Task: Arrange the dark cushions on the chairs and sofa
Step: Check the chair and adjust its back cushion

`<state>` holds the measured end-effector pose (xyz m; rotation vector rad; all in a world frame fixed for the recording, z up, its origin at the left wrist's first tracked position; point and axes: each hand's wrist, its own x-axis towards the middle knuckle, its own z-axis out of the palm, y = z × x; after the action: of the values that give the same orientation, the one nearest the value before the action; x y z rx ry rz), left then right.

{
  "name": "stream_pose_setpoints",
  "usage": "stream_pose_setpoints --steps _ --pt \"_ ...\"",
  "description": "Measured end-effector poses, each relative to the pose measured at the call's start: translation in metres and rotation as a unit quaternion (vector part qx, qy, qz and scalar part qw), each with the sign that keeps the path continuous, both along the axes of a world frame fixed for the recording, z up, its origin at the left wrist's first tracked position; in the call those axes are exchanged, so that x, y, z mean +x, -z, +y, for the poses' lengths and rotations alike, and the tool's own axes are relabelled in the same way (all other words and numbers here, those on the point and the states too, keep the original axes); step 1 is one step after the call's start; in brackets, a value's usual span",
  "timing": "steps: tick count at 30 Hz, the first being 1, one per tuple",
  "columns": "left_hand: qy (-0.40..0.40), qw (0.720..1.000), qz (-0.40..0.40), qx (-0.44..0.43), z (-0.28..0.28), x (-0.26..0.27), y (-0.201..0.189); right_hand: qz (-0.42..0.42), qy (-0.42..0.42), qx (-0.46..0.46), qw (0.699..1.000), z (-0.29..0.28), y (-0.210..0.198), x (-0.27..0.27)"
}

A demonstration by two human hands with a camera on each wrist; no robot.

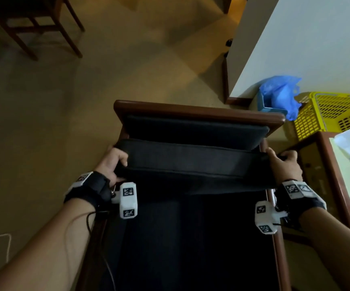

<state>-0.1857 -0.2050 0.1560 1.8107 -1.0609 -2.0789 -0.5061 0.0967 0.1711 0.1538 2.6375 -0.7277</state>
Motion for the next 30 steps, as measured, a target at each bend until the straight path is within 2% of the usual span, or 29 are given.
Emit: stream_pose_setpoints --steps 3,6,10,13,18,22,26,30 --pt "0.023 0.994 0.061 -0.082 -0.011 -0.037 -0.023 0.015 0.107 -0.039 0.993 0.022 0.005 0.010" --pt "0.053 0.989 0.061 -0.124 -0.015 -0.055 -0.044 0.020 0.159 -0.076 0.984 0.030 0.010 0.020" --pt "0.044 0.994 0.026 -0.097 -0.007 -0.029 -0.028 0.054 0.187 -0.148 0.970 0.016 0.013 0.030" --pt "0.017 0.996 -0.021 -0.089 0.001 -0.002 -0.008 0.061 0.244 -0.229 0.940 0.005 0.010 0.038" --pt "-0.003 0.996 -0.057 -0.061 -0.009 0.016 0.012 0.028 0.238 -0.234 0.942 -0.018 0.007 0.027" --pt "-0.023 0.996 -0.081 -0.042 -0.013 0.014 0.018 0.016 0.176 -0.261 0.949 -0.035 0.000 0.013" --pt "-0.040 0.998 -0.048 -0.001 -0.011 -0.009 0.019 0.009 0.143 -0.256 0.956 -0.021 0.015 0.002" --pt "-0.041 0.998 -0.002 -0.050 -0.019 -0.052 0.006 -0.016 0.192 -0.297 0.935 0.004 0.030 -0.007"
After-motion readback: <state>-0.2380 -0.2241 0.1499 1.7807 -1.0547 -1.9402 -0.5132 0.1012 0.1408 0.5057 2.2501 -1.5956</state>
